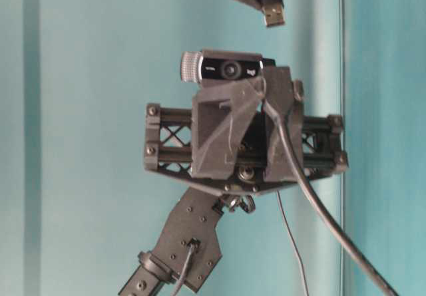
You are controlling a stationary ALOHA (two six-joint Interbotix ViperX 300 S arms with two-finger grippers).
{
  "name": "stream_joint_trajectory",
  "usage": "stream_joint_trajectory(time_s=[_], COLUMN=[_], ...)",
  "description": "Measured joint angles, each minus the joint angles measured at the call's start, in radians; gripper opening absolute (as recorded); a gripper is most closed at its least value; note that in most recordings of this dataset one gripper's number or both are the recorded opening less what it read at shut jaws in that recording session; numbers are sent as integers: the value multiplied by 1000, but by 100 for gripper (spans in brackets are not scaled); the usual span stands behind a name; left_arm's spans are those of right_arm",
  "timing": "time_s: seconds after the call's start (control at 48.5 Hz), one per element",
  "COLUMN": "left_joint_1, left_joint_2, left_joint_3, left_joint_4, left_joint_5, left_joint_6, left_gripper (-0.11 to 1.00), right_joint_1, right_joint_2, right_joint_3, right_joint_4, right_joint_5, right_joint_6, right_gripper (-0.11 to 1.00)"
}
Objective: Insert the USB using both arms.
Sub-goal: 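Align the male plug in the right gripper with the left socket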
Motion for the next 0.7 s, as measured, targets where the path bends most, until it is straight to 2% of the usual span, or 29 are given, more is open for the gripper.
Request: stream_joint_trajectory(time_s=[0.454,0.516,0.702], left_joint_1=[0,0,0], left_joint_2=[5,8,6], left_joint_3=[-3,-3,-6], left_joint_4=[0,0,0], left_joint_5=[-18,-20,-20], left_joint_6=[-2,-2,-2], left_gripper=[29,29,29], right_joint_1=[0,0,0], right_joint_2=[15,18,60], right_joint_3=[-21,-25,-23], right_joint_4=[0,-25,-170], right_joint_5=[2,3,44], right_joint_6=[2,2,6], right_gripper=[20,20,20])
